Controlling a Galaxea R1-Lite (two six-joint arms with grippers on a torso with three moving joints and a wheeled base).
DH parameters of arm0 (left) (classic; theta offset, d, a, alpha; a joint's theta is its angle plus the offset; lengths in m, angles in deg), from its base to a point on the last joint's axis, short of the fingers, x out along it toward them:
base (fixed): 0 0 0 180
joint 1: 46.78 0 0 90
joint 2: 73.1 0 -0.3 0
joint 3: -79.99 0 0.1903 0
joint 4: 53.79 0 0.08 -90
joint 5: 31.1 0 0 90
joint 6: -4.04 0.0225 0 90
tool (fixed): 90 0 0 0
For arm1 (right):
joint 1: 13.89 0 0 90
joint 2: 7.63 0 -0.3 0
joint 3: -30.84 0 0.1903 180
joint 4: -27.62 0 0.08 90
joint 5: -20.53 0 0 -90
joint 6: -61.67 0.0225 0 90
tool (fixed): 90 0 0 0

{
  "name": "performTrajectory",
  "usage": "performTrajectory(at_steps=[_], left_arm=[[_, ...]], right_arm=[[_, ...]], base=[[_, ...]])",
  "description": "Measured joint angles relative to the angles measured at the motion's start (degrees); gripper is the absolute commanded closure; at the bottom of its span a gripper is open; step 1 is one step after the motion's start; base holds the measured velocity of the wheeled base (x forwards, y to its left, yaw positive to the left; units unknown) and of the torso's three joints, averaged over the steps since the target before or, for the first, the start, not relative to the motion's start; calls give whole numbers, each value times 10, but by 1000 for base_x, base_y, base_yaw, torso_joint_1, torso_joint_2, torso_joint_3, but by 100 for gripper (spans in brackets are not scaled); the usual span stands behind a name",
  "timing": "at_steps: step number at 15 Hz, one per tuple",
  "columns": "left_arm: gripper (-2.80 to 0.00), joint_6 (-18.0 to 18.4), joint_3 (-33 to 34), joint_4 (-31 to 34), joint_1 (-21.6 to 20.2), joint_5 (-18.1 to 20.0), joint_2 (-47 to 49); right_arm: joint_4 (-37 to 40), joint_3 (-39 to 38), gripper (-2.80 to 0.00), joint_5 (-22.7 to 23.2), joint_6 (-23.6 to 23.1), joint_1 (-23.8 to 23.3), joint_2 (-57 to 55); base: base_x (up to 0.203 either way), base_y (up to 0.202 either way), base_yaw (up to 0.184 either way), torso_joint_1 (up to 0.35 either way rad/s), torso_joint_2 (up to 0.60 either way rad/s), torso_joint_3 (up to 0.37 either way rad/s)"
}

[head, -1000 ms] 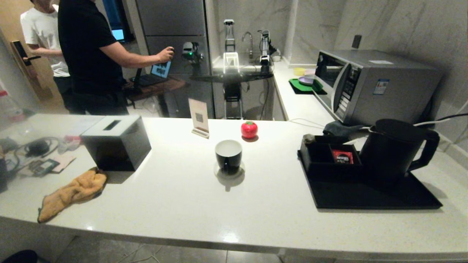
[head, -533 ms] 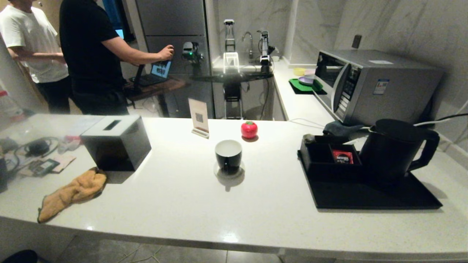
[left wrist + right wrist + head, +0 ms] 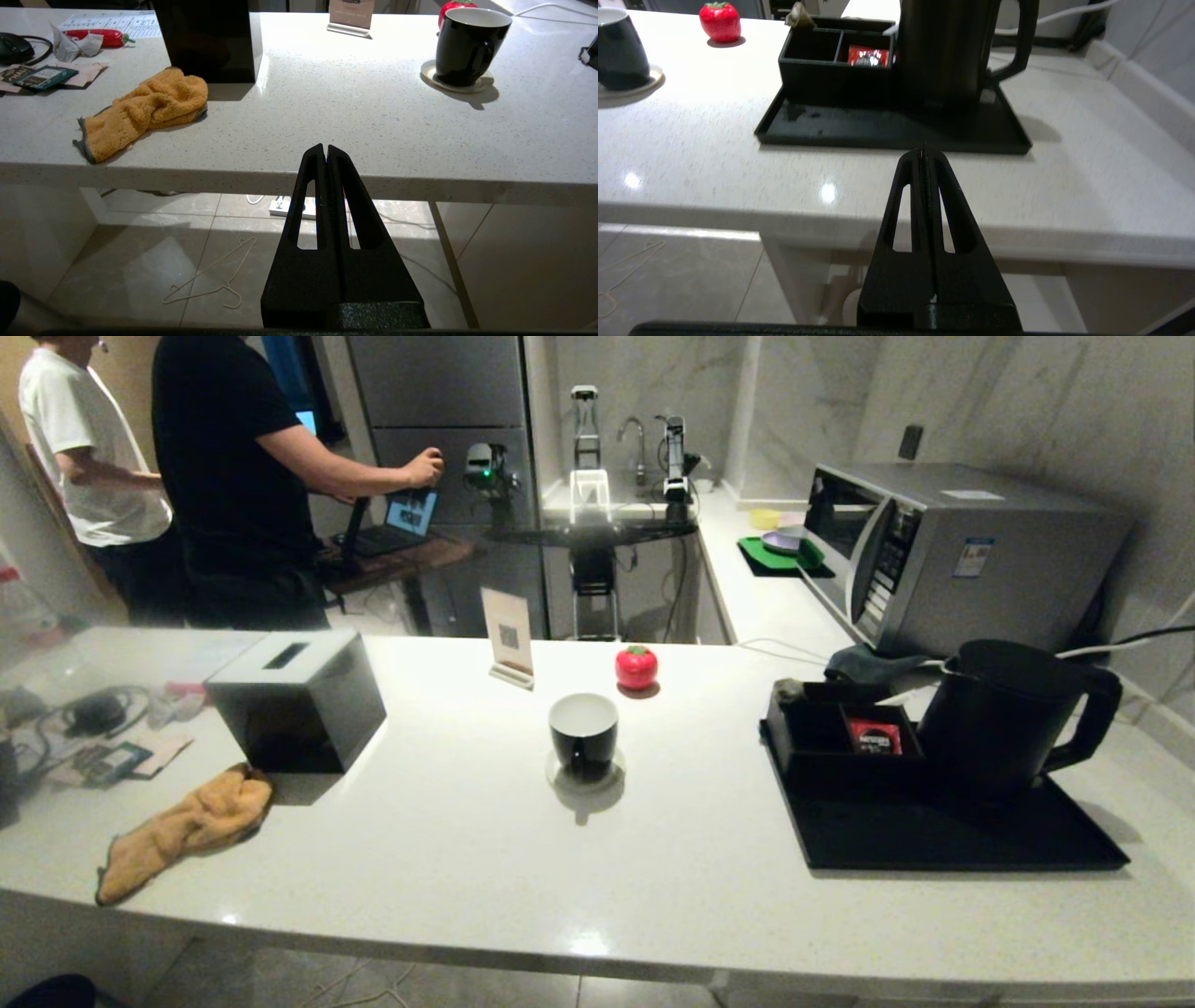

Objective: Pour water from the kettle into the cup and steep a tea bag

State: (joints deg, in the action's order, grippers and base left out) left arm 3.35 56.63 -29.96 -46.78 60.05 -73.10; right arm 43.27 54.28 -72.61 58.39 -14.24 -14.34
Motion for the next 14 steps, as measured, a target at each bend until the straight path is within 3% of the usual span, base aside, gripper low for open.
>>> performTrajectory(at_steps=[7, 9, 11, 14], left_arm=[[0, 0, 0, 0, 0, 0, 0], [0, 0, 0, 0, 0, 0, 0], [0, 0, 0, 0, 0, 0, 0], [0, 0, 0, 0, 0, 0, 0]], right_arm=[[-205, 49, 0, -2, 6, -60, -247], [-226, 79, 0, 2, 8, -123, -314], [-236, 99, 0, 34, 8, -202, -372], [-250, 107, 0, 87, 8, -264, -451]], base=[[0, 0, 0, 0, 0, 0], [0, 0, 0, 0, 0, 0], [0, 0, 0, 0, 0, 0], [0, 0, 0, 0, 0, 0]])
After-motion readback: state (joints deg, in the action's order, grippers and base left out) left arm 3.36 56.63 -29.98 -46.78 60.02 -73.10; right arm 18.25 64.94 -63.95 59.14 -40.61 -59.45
